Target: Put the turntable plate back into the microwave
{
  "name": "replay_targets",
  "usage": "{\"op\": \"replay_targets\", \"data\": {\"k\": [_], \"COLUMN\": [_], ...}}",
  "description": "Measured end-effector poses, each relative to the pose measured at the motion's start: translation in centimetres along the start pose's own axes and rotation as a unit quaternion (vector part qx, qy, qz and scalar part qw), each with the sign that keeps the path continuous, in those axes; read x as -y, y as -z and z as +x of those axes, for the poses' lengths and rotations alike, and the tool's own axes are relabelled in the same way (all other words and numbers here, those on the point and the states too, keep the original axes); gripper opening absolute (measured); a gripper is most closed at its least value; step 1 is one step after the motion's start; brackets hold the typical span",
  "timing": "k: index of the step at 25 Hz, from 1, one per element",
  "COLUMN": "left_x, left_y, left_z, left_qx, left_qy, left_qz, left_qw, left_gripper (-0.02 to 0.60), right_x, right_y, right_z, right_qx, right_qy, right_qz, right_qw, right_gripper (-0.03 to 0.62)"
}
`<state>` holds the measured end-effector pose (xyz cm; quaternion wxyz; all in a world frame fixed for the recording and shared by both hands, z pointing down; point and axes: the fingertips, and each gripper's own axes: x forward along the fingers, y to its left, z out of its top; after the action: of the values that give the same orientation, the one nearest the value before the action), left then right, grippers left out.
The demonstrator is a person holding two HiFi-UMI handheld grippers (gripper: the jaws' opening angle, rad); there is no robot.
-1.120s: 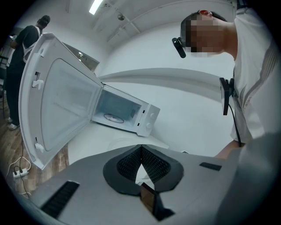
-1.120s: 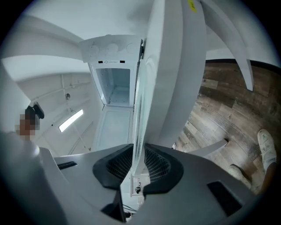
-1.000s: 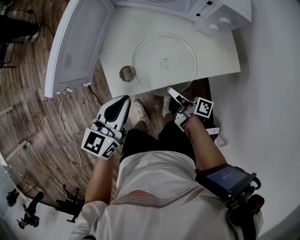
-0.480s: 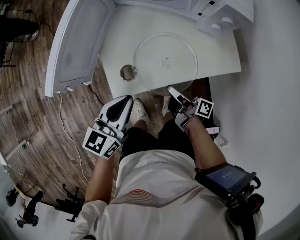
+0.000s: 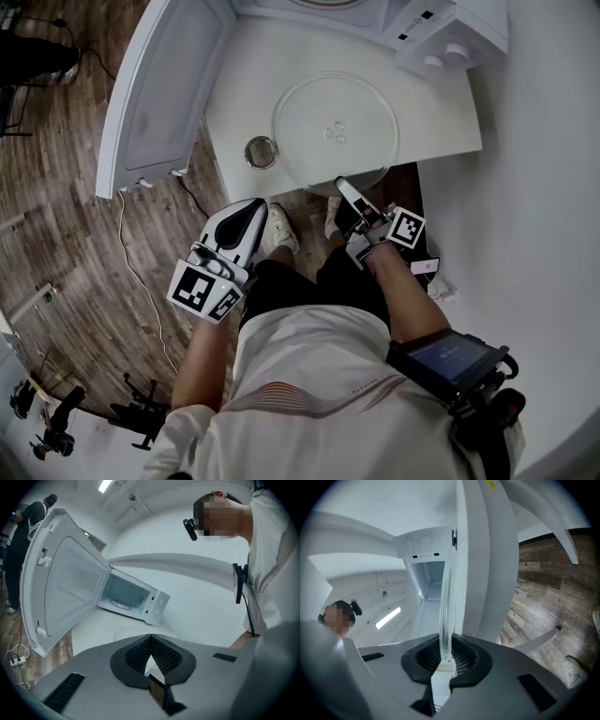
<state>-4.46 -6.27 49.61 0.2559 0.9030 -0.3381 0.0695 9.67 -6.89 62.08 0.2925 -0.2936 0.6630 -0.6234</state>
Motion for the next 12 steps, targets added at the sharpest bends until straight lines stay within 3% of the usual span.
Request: {"op": "replay_targets", "data": {"k": [12], "left_x": [-0.6], "left_y": [-0.6], "left_z": [-1.0], "left_qx": [0.011], "left_qy": [0.010], "left_qz": [0.001], "left_qw": [0.9999], "left_gripper": [0.011], "right_x": [-3.2], "right_y": [-0.4], "right_z": [1.6], "right_qx": [0.018], "right_qy": [-0.008], "right_qz": [-0.050], "right_qw": [0.999], "right_gripper": [0.035]}}
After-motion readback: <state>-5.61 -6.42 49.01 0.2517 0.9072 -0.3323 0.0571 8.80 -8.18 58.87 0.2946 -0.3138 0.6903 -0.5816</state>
